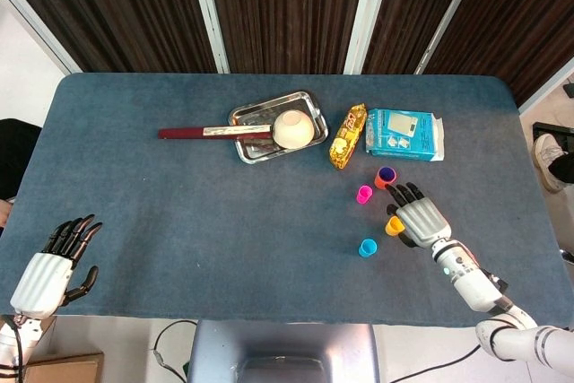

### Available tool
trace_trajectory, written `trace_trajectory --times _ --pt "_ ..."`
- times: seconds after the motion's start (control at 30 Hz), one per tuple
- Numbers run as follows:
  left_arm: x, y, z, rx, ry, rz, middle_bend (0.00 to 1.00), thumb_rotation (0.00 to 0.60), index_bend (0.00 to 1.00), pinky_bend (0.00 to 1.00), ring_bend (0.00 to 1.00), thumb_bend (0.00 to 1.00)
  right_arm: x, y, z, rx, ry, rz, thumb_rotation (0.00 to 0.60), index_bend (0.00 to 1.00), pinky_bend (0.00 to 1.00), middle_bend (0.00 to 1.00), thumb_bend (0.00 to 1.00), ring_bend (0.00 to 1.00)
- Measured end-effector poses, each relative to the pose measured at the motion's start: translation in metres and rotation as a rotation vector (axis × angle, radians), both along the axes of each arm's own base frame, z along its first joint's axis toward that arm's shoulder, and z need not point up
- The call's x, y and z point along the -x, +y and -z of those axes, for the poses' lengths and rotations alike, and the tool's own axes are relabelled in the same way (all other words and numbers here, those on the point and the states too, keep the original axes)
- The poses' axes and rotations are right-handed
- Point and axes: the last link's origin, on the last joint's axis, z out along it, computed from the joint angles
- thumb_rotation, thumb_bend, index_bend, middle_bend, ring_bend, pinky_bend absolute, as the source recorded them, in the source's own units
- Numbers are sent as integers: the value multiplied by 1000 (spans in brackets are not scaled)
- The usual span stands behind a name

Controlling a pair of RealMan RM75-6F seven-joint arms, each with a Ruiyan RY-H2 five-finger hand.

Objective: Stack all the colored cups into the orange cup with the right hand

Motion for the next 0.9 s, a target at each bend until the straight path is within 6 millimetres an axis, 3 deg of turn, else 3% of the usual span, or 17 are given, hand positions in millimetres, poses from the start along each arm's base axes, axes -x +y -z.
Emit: trace_trajectory --times 0.3,0.5,0.73,0.9 --pt "1 2 -1 -3 1 -9 0 600 0 114 25 507 -3 -2 -1 19 -17 -7 600 572 0 0 434 0" --pt "1 3 0 -2 3 -9 0 600 0 114 24 505 -12 -11 -22 94 -100 2 600 563 0 0 434 0" --pt "0 4 5 6 17 -7 0 600 0 114 24 504 -37 -53 -50 208 -218 47 600 559 0 0 434 0" --pt "0 4 5 5 24 -6 0 600 0 114 24 503 -45 -86 -54 257 -232 105 600 559 0 0 434 0"
